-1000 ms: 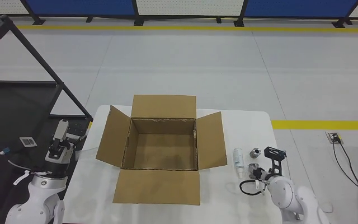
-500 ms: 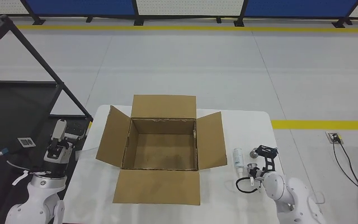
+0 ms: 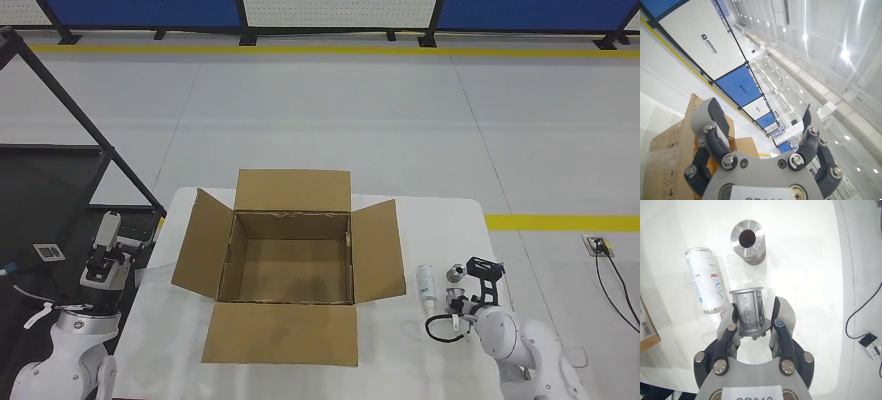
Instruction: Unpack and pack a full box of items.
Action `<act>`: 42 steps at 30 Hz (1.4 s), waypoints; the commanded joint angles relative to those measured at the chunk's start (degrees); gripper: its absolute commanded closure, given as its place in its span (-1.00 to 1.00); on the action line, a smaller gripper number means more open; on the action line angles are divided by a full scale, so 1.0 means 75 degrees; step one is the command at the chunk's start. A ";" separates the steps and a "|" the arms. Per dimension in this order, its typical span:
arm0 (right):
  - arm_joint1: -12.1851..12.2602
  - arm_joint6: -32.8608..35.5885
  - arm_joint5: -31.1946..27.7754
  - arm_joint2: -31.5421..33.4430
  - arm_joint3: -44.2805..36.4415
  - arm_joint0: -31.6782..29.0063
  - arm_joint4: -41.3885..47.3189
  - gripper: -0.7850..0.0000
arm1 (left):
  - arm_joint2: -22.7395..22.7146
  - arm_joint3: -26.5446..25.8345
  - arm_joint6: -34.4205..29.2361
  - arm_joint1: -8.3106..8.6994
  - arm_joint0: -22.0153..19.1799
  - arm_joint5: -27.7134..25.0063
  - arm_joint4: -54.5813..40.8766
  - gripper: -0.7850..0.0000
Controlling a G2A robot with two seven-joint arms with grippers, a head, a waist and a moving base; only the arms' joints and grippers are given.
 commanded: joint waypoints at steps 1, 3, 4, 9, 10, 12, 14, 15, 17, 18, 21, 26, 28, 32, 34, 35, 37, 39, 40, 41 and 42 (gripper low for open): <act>0.0007 -0.0160 0.0029 0.0156 -0.0360 -0.0133 0.0120 1.00 | 0.0002 0.0001 -0.0009 -0.0001 -0.0004 0.0002 -0.0015 -1.00; 0.0008 -0.0369 0.0107 0.0286 -0.0807 -0.0287 0.0221 1.00 | -0.0001 -0.0006 -0.0014 -0.0001 -0.0012 -0.0005 -0.0022 -1.00; 0.0002 -0.0491 0.0174 0.0331 -0.1071 -0.0383 0.0300 1.00 | -0.0003 -0.0011 -0.0015 -0.0001 -0.0017 -0.0008 -0.0024 -1.00; -0.0056 -0.1248 0.0568 0.0165 -0.2801 -0.0935 0.0343 1.00 | -0.0066 -0.0019 0.0031 -0.0002 -0.0040 -0.0033 -0.0087 -1.00; -0.0071 -0.1401 0.0651 0.0044 -0.3142 -0.1036 0.0279 1.00 | -0.0096 -0.0015 0.0045 -0.0001 -0.0041 -0.0041 -0.0106 -1.00; -0.0103 -0.1683 0.0728 -0.0230 -0.3742 -0.1185 0.0203 1.00 | -0.0162 0.0003 0.0054 0.0001 -0.0036 -0.0060 -0.0146 -1.00; -0.0140 -0.2004 0.0660 -0.0574 -0.4307 -0.1262 0.0227 1.00 | -0.0281 0.0049 0.0051 0.0007 -0.0038 -0.0086 -0.0242 -1.00; -0.0153 -0.2119 0.0665 -0.0693 -0.4456 -0.1265 0.0219 1.00 | -0.0335 0.0073 0.0081 0.0008 -0.0043 -0.0088 -0.0292 -1.00; -0.0190 -0.2325 0.0560 -0.1164 -0.4763 -0.1172 0.0079 1.00 | -0.0504 0.0147 0.0209 0.0011 -0.0068 -0.0072 -0.0402 -1.00; -0.0213 -0.2444 0.0630 -0.1393 -0.4855 -0.1066 -0.0098 1.00 | -0.0585 0.0182 0.0254 0.0014 -0.0079 -0.0073 -0.0421 -1.00; -0.0298 -0.2504 0.0609 -0.2223 -0.4886 -0.0604 -0.0386 1.00 | -0.0793 0.0259 0.0339 0.0021 -0.0076 -0.0109 -0.0478 -1.00; -0.0544 -0.1965 0.0809 -0.3568 -0.3897 0.0856 -0.0744 1.00 | -0.0985 0.0303 0.0333 0.0027 0.0023 -0.0149 -0.0520 -1.00; -0.0699 -0.1786 0.0981 -0.4067 -0.3305 0.1543 -0.0632 1.00 | -0.1020 0.0298 0.0266 0.0028 0.0110 -0.0153 -0.0503 -1.00; -0.1055 -0.1589 0.1270 -0.4903 -0.1993 0.2821 -0.0236 1.00 | -0.1018 0.0281 0.0058 0.0035 0.0221 -0.0125 -0.0481 -1.00; -0.1112 -0.1515 0.1380 -0.4989 -0.1760 0.3007 -0.0197 1.00 | -0.1018 0.0281 0.0058 0.0035 0.0221 -0.0125 -0.0481 -1.00; -0.1112 -0.1515 0.1380 -0.4989 -0.1760 0.3007 -0.0197 1.00 | -0.1018 0.0281 0.0058 0.0035 0.0221 -0.0125 -0.0481 -1.00; -0.1112 -0.1515 0.1380 -0.4989 -0.1760 0.3007 -0.0197 1.00 | -0.1018 0.0281 0.0058 0.0035 0.0221 -0.0125 -0.0481 -1.00; -0.1112 -0.1515 0.1380 -0.4989 -0.1760 0.3007 -0.0197 1.00 | -0.1018 0.0281 0.0058 0.0035 0.0221 -0.0125 -0.0481 -1.00; -0.1112 -0.1515 0.1380 -0.4989 -0.1760 0.3007 -0.0197 1.00 | -0.1018 0.0281 0.0058 0.0035 0.0221 -0.0125 -0.0481 -1.00; -0.1112 -0.1515 0.1380 -0.4989 -0.1760 0.3007 -0.0197 1.00 | -0.1018 0.0281 0.0058 0.0035 0.0221 -0.0125 -0.0481 -1.00; -0.1112 -0.1515 0.1380 -0.4989 -0.1760 0.3007 -0.0197 1.00 | -0.1018 0.0281 0.0058 0.0035 0.0221 -0.0125 -0.0481 -1.00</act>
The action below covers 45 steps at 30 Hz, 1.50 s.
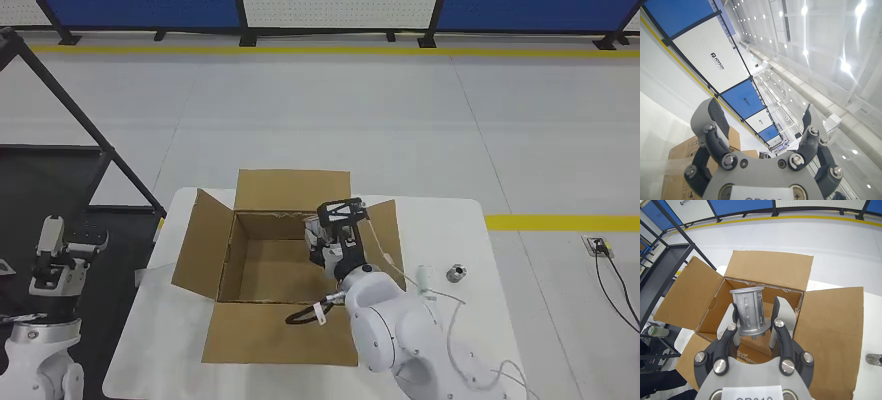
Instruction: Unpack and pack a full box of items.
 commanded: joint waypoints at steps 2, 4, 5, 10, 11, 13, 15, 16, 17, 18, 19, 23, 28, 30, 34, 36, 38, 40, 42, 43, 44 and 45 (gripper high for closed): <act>0.0000 0.0000 0.0000 -0.0001 0.0001 0.0001 0.0000 1.00 | 0.0000 0.0000 0.0000 0.0000 0.0000 0.0000 0.0000 -1.00; 0.0000 0.0000 0.0000 -0.0001 0.0001 0.0001 0.0000 1.00 | 0.0000 0.0000 0.0000 0.0000 0.0000 0.0000 0.0000 -1.00; 0.0000 0.0000 0.0000 -0.0001 0.0001 0.0001 0.0000 1.00 | 0.0000 0.0000 0.0000 0.0000 0.0000 0.0000 0.0000 -1.00; -0.0059 -0.0098 -0.0400 -0.0049 0.0491 -0.0006 0.0240 1.00 | 0.0138 -0.0141 -0.0097 0.0003 0.0030 0.0054 0.0274 -1.00; -0.0110 -0.0050 -0.0541 -0.0142 0.0746 0.0137 0.0365 1.00 | 0.0189 -0.0169 -0.0139 0.0004 0.0030 0.0059 0.0337 -1.00; -0.0252 0.0112 -0.0718 -0.0379 0.1419 0.0581 0.0618 1.00 | 0.0268 -0.0213 -0.0358 0.0017 0.0054 0.0069 0.0521 -1.00; -0.0444 0.0301 -0.0873 -0.0701 0.2199 0.1125 0.0904 1.00 | 0.0288 -0.0226 -0.0502 0.0028 0.0085 -0.0017 0.0661 -1.00; -0.0557 0.0369 -0.0954 -0.0862 0.2611 0.1397 0.1113 1.00 | 0.0304 -0.0227 -0.0559 0.0031 0.0110 -0.0048 0.0701 -1.00; -0.0677 0.0455 -0.1008 -0.1051 0.3074 0.1672 0.1258 1.00 | 0.0311 -0.0222 -0.0614 0.0034 0.0135 -0.0065 0.0731 -1.00; -0.0806 0.0505 -0.0972 -0.1234 0.3541 0.1955 0.1351 1.00 | 0.0308 -0.0217 -0.0657 0.0038 0.0157 -0.0086 0.0771 -1.00; -0.0949 0.0558 -0.0934 -0.1444 0.3995 0.2209 0.1453 1.00 | 0.0304 -0.0209 -0.0691 0.0041 0.0177 -0.0104 0.0799 -1.00; -0.1579 0.0732 -0.0885 -0.2214 0.5808 0.3129 0.1814 1.00 | 0.0260 -0.0210 -0.0740 0.0049 0.0269 -0.0185 0.0850 -1.00; -0.2371 0.0992 -0.0995 -0.2850 0.7917 0.3852 0.2260 1.00 | 0.0165 -0.0215 -0.0644 0.0050 0.0345 -0.0227 0.0823 -1.00; -0.2648 0.1066 -0.1148 -0.2982 0.8609 0.4021 0.2455 1.00 | 0.0141 -0.0215 -0.0624 0.0052 0.0362 -0.0244 0.0817 -1.00; -0.3125 0.1131 -0.1460 -0.3126 0.9726 0.4251 0.2770 1.00 | 0.0127 -0.0209 -0.0597 0.0054 0.0378 -0.0254 0.0825 -1.00; -0.3326 0.1103 -0.1553 -0.3169 1.0178 0.4332 0.2848 1.00 | 0.0120 -0.0204 -0.0579 0.0056 0.0377 -0.0250 0.0831 -1.00; -0.3498 0.0994 -0.1628 -0.3159 1.0542 0.4389 0.2962 1.00 | 0.0122 -0.0205 -0.0584 0.0058 0.0371 -0.0269 0.0840 -1.00; -0.3641 0.0867 -0.1700 -0.3125 1.0853 0.4440 0.3074 0.99 | 0.0123 -0.0195 -0.0589 0.0061 0.0362 -0.0272 0.0838 -1.00; -0.3764 0.0758 -0.1747 -0.3101 1.1110 0.4488 0.3133 0.39 | 0.0132 -0.0186 -0.0601 0.0064 0.0347 -0.0272 0.0844 -1.00; -0.3818 0.0717 -0.1769 -0.3091 1.1221 0.4511 0.3153 0.29 | 0.0135 -0.0179 -0.0606 0.0065 0.0339 -0.0274 0.0846 -1.00; -0.3868 0.0675 -0.1785 -0.3068 1.1316 0.4537 0.3189 0.24 | 0.0143 -0.0173 -0.0612 0.0066 0.0332 -0.0274 0.0832 -1.00; -0.3912 0.0629 -0.1791 -0.3046 1.1404 0.4566 0.3215 0.15 | 0.0147 -0.0166 -0.0614 0.0067 0.0324 -0.0274 0.0829 -1.00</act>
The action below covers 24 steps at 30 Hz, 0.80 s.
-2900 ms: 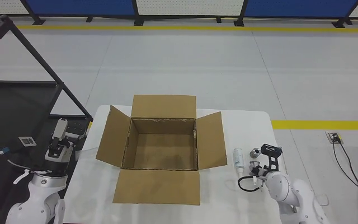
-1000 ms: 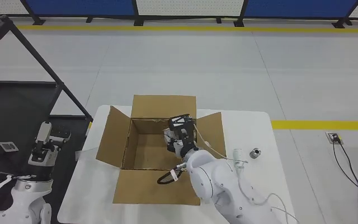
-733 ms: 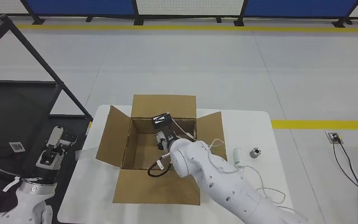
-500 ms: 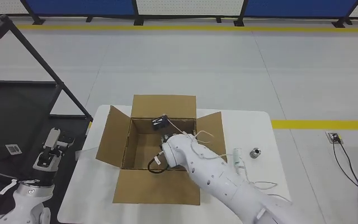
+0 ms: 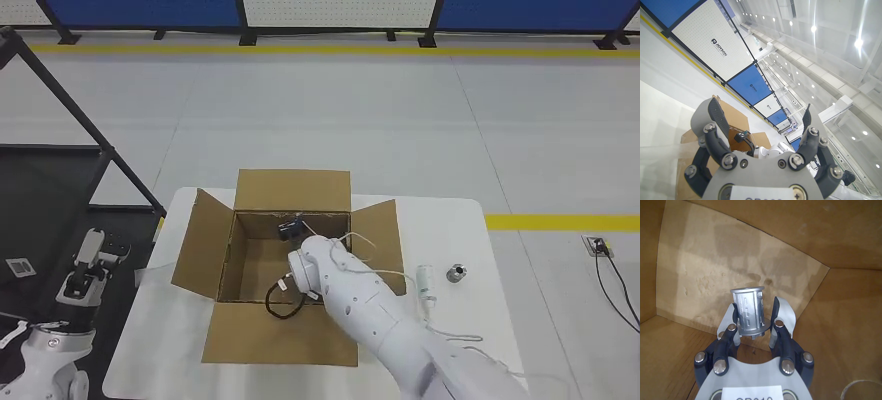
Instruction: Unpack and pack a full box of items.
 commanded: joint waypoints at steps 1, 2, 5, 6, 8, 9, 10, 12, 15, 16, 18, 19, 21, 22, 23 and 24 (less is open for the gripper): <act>-0.0083 -0.0079 -0.0014 0.0041 0.0172 0.0056 0.0046 0.07 | 0.0008 0.0012 -0.0004 0.0002 -0.0014 0.0000 -0.0008 -1.00; -0.0119 -0.0141 -0.0027 0.0070 0.0233 0.0081 0.0079 0.00 | 0.0012 0.0017 -0.0004 0.0003 -0.0019 0.0000 -0.0006 -1.00; -0.0208 -0.0239 -0.0104 0.0119 0.0409 0.0116 0.0110 -0.62 | 0.0024 0.0031 0.0003 0.0006 -0.0039 -0.0012 -0.0003 -1.00; -0.0234 -0.0274 -0.0089 0.0138 0.0458 0.0129 0.0118 -0.72 | 0.0027 0.0037 0.0005 0.0007 -0.0042 -0.0018 -0.0002 -1.00; -0.0270 -0.0413 -0.0143 0.0211 0.0517 0.0144 0.0195 -0.80 | 0.0031 0.0045 0.0007 0.0009 -0.0056 -0.0017 0.0000 -1.00; -0.0282 -0.0478 -0.0174 0.0240 0.0553 0.0155 0.0213 -0.81 | 0.0032 0.0048 0.0005 0.0011 -0.0063 -0.0014 0.0000 -1.00; -0.0291 -0.0540 -0.0186 0.0269 0.0584 0.0168 0.0227 -0.83 | 0.0031 0.0051 0.0020 0.0011 -0.0071 -0.0019 -0.0007 -1.00; -0.0305 -0.0643 -0.0175 0.0321 0.0618 0.0190 0.0240 -0.87 | 0.0040 0.0058 0.0019 0.0013 -0.0083 -0.0020 -0.0001 -1.00; -0.0302 -0.0831 -0.0364 0.0429 0.0535 0.0215 0.0311 -0.94 | 0.0061 0.0070 0.0012 0.0017 -0.0111 -0.0014 0.0009 -1.00; -0.0293 -0.0889 -0.0431 0.0462 0.0495 0.0225 0.0319 -0.95 | 0.0071 0.0072 0.0017 0.0018 -0.0119 -0.0010 0.0015 -1.00; -0.0262 -0.1062 -0.0616 0.0543 0.0347 0.0225 0.0350 -0.99 | 0.0091 0.0075 0.0011 0.0020 -0.0133 0.0006 0.0033 -1.00; -0.0236 -0.1145 -0.0734 0.0584 0.0265 0.0211 0.0360 -1.00 | 0.0100 0.0073 0.0015 0.0021 -0.0142 0.0016 0.0038 -1.00; -0.0167 -0.1266 -0.0971 0.0663 0.0086 0.0167 0.0352 -1.00 | 0.0115 0.0074 0.0008 0.0024 -0.0156 0.0022 0.0052 -1.00; -0.0124 -0.1331 -0.1014 0.0701 0.0002 0.0138 0.0323 -1.00 | 0.0121 0.0079 0.0011 0.0025 -0.0165 0.0026 0.0055 -1.00; -0.0079 -0.1384 -0.1060 0.0736 -0.0124 0.0092 0.0291 -1.00 | 0.0128 0.0084 0.0013 0.0025 -0.0173 0.0028 0.0058 -1.00; -0.0029 -0.1425 -0.1092 0.0769 -0.0265 0.0042 0.0240 -1.00 | 0.0136 0.0091 0.0014 0.0026 -0.0180 0.0043 0.0064 -1.00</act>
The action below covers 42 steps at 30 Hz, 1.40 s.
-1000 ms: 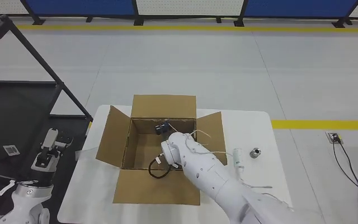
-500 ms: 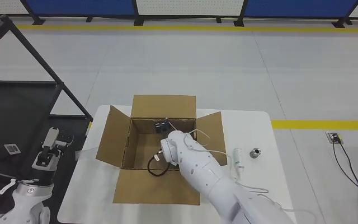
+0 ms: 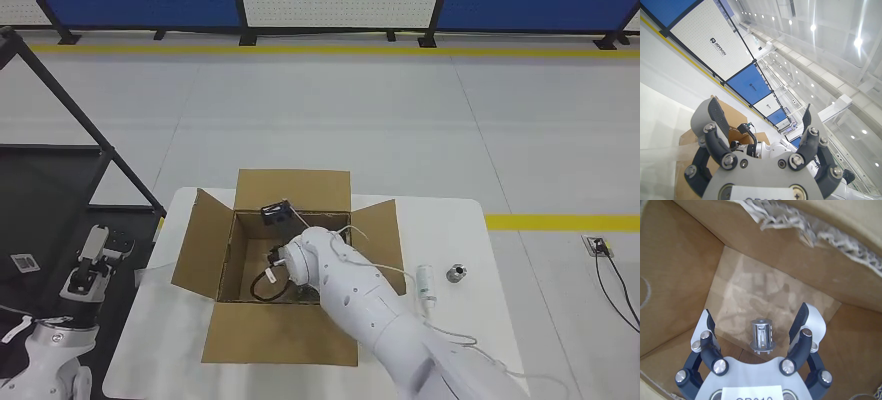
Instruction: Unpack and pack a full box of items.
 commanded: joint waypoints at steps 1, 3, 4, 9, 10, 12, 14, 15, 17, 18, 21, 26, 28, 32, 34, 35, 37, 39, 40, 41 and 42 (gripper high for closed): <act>0.0107 -0.0095 -0.0024 0.0067 -0.0314 -0.0108 -0.0115 -1.00 | 0.0016 0.0008 0.0000 0.0002 -0.0016 0.0017 0.0012 -1.00; 0.0245 -0.0176 0.0017 0.0147 -0.0746 -0.0262 -0.0280 -1.00 | 0.0030 0.0014 -0.0005 0.0005 -0.0031 0.0020 0.0021 -1.00; 0.0330 -0.0231 0.0075 0.0204 -0.1011 -0.0360 -0.0378 -1.00 | 0.0038 0.0016 -0.0001 0.0005 -0.0038 0.0023 0.0025 -1.00; 0.0962 -0.0177 0.0389 0.0674 -0.3015 -0.1194 -0.1184 -1.00 | 0.0084 -0.0002 -0.0024 0.0012 -0.0076 0.0042 0.0062 -1.00; 0.1126 -0.0063 0.0478 0.0811 -0.3581 -0.1450 -0.1443 -1.00 | 0.0095 -0.0011 -0.0030 0.0014 -0.0083 0.0042 0.0070 -1.00; 0.1478 0.0274 0.0657 0.1151 -0.4866 -0.2066 -0.2068 -1.00 | 0.0116 -0.0017 -0.0035 0.0015 -0.0094 0.0035 0.0085 -1.00; 0.1832 0.0660 0.0794 0.1577 -0.6308 -0.2819 -0.2796 -1.00 | 0.0139 -0.0026 -0.0048 0.0018 -0.0102 0.0033 0.0105 -1.00; 0.1999 0.0856 0.0828 0.1811 -0.7021 -0.3226 -0.3186 -1.00 | 0.0151 -0.0031 -0.0057 0.0019 -0.0105 0.0031 0.0115 -1.00; 0.2281 0.1138 0.0892 0.2295 -0.8365 -0.4046 -0.3918 -1.00 | 0.0175 -0.0037 -0.0063 0.0021 -0.0110 0.0030 0.0132 -1.00; 0.2396 0.1245 0.0941 0.2540 -0.8925 -0.4427 -0.4266 -1.00 | 0.0189 -0.0042 -0.0068 0.0022 -0.0113 0.0028 0.0144 -1.00; 0.2647 0.1321 0.1081 0.3256 -1.0431 -0.5468 -0.5026 -1.00 | 0.0230 -0.0057 -0.0086 0.0024 -0.0116 0.0038 0.0167 -1.00; 0.2917 0.1175 0.1515 0.4580 -1.2475 -0.7142 -0.5806 -1.00 | 0.0293 -0.0062 -0.0103 0.0028 -0.0134 0.0052 0.0187 -1.00; 0.2983 0.1182 0.1714 0.5155 -1.2994 -0.7706 -0.5874 -1.00 | 0.0347 -0.0072 -0.0131 0.0030 -0.0150 0.0047 0.0226 -1.00; 0.3075 0.1174 0.1679 0.6228 -1.3457 -0.8514 -0.5469 -1.00 | 0.0446 -0.0111 -0.0144 0.0031 -0.0183 0.0058 0.0281 -1.00; 0.3112 0.1209 0.1548 0.6727 -1.3397 -0.8769 -0.5170 -1.00 | 0.0481 -0.0131 -0.0150 0.0033 -0.0201 0.0075 0.0312 -1.00; 0.3131 0.1242 0.1445 0.6969 -1.3292 -0.8858 -0.4975 -1.00 | 0.0496 -0.0139 -0.0156 0.0034 -0.0209 0.0081 0.0326 -1.00; 0.3167 0.1303 0.1177 0.7355 -1.3018 -0.8947 -0.4655 -1.00 | 0.0525 -0.0148 -0.0162 0.0036 -0.0220 0.0087 0.0361 -1.00; 0.3204 0.1397 0.0863 0.7628 -1.2657 -0.8948 -0.4420 -1.00 | 0.0566 -0.0155 -0.0167 0.0037 -0.0230 0.0098 0.0401 -1.00; 0.3217 0.1445 0.0740 0.7728 -1.2471 -0.8934 -0.4272 -1.00 | 0.0583 -0.0163 -0.0167 0.0038 -0.0235 0.0103 0.0428 -1.00; 0.3232 0.1508 0.0643 0.7801 -1.2274 -0.8902 -0.4205 -1.00 | 0.0600 -0.0168 -0.0160 0.0039 -0.0240 0.0107 0.0448 -1.00; 0.3245 0.1596 0.0587 0.7827 -1.2073 -0.8850 -0.4217 -1.00 | 0.0617 -0.0174 -0.0160 0.0039 -0.0244 0.0108 0.0464 -1.00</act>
